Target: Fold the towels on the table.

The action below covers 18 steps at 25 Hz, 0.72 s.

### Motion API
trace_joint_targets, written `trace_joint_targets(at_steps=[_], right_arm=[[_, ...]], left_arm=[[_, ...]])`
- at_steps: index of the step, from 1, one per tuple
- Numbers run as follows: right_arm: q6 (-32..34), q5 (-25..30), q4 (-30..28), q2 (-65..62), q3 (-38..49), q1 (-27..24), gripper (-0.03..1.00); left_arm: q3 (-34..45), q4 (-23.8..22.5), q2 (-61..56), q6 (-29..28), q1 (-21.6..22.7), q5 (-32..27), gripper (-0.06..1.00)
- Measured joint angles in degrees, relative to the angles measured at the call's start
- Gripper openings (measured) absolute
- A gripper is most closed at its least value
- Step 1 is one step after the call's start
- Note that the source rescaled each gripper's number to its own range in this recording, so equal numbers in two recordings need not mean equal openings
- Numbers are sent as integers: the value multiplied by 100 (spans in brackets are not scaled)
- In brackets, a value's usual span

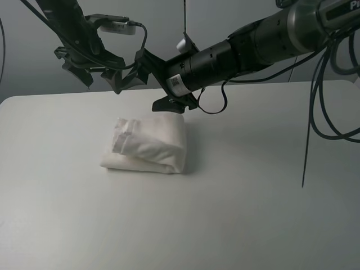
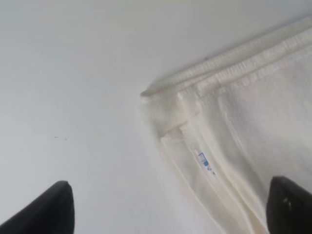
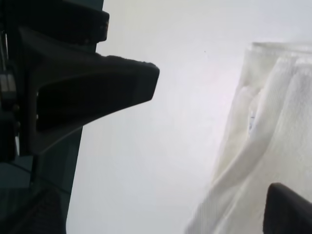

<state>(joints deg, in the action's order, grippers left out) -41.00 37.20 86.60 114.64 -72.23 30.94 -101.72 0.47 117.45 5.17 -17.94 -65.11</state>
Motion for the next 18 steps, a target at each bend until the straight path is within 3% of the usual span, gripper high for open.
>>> trace_joint_targets(at_steps=[3,8,16,18], right_arm=[[-243,-11,10,0,0,0,87],[-591,-11,-208,0,0,0,99],[-353,-1,-1732,-610,0,-452,100],[-197,10,-2335,-964,0,-620,100]], left_arm=[[0,-11,0,37,0,-82,100],[-10,-118,0,183,0,-346,100],[-10,-445,-646,382,0,-432,100],[-10,-510,-1004,382,13,-441,100]])
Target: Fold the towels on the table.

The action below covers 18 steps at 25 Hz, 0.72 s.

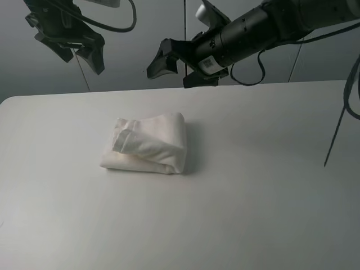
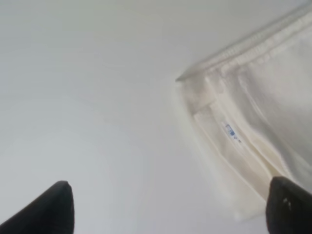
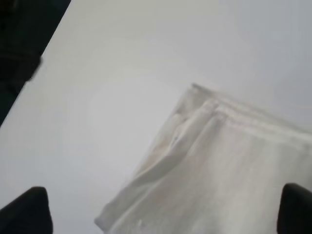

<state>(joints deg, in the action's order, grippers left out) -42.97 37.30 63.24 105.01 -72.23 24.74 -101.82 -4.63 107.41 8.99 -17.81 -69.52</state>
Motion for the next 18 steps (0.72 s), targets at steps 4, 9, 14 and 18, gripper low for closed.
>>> trace_joint_targets(at_steps=[4,9,14,18], right_arm=[[639,117,-1711,-833,0,-167,100],[1680,583,-3496,-1808,0,-177,100],[2241,1077,-4491,-2627,212,-177,100],[2546,1141,-5011,-3255,762,-179,100]], left_arm=[[0,-236,-710,-36,0,0,100],[0,-323,-1506,-151,0,-21,100],[211,-336,-2295,-322,0,-21,100],[1082,-383,-3038,-450,0,-21,100]])
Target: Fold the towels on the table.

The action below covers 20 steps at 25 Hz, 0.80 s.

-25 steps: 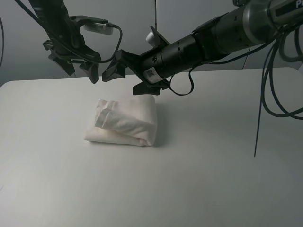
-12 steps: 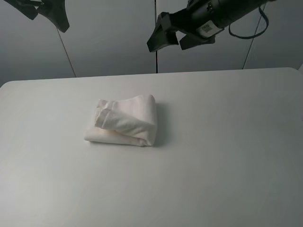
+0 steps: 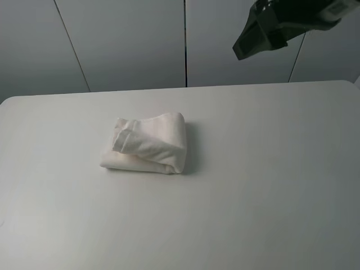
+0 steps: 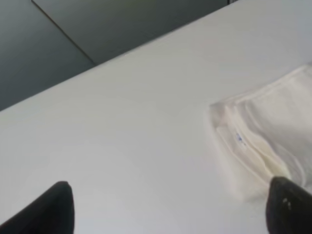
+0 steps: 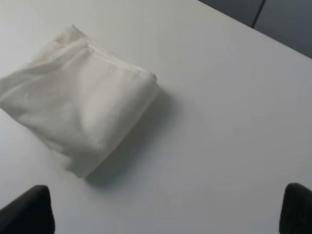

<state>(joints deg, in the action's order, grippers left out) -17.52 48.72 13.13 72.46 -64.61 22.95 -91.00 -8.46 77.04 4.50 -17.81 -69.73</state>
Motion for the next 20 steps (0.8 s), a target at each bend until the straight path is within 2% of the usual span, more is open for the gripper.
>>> trace_joint_targets(at_steps=[14,17,20], right_arm=[[329,102,-111,-3482,2451,0,100],[339,236,-111,-4343,2761,0,100],[339,602,-123,-5066,2933,0,100]], left_arm=[[3437,-88,-3304,-693,0,-43,100],[3968,83,-3984,-740,0,-43,100],[4428,363,-4570,-739,0,5,100]])
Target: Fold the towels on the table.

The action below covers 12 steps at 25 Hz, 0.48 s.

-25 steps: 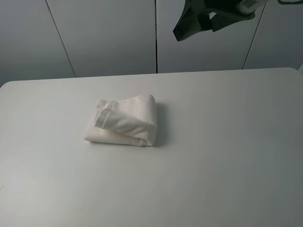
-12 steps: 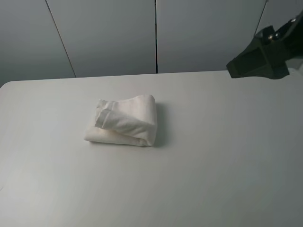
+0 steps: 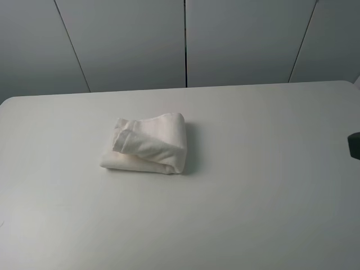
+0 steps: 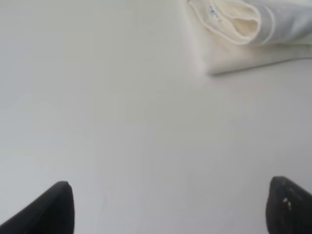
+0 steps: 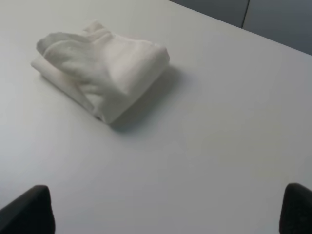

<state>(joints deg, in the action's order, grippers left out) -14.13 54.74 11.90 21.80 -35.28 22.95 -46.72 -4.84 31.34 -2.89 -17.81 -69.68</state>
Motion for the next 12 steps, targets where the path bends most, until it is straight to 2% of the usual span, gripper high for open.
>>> trace_joint_targets(at_steps=[6,12], right_arm=[[0,951,-36,-1027,31,0,100],[28,1180,-96,-1699,31,0,100]], left_arm=[[819,284,-1122,0,0,384,100],[1374,484,-2218,0,0,584,100]])
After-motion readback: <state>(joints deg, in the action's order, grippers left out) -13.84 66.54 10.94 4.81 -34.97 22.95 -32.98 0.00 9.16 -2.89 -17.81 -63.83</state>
